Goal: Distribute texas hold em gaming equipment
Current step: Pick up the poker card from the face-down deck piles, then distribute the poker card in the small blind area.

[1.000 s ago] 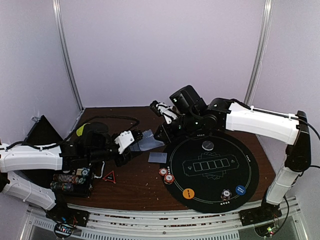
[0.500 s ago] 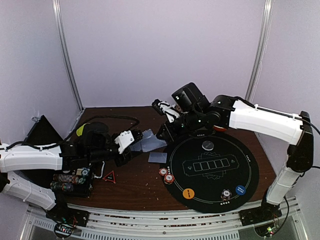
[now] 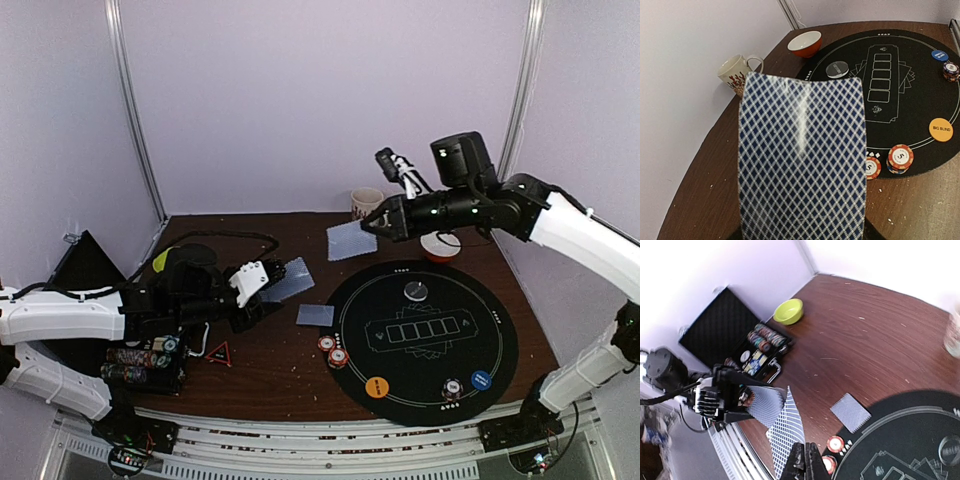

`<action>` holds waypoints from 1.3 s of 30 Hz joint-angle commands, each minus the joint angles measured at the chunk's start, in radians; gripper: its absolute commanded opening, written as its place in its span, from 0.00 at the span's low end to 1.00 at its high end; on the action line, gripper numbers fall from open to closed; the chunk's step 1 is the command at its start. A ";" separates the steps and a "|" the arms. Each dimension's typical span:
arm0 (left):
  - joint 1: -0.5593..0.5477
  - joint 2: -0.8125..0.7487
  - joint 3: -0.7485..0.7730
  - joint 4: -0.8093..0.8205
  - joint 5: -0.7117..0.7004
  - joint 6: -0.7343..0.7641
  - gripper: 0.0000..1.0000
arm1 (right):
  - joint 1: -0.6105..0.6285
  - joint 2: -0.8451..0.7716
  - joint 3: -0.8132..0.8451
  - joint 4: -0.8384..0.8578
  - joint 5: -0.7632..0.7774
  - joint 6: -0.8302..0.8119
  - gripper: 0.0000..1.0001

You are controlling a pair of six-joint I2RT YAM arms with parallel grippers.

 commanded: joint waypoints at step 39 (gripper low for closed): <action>0.001 -0.068 0.009 0.079 0.017 -0.021 0.48 | -0.639 -0.437 -0.785 -0.490 0.545 0.348 0.09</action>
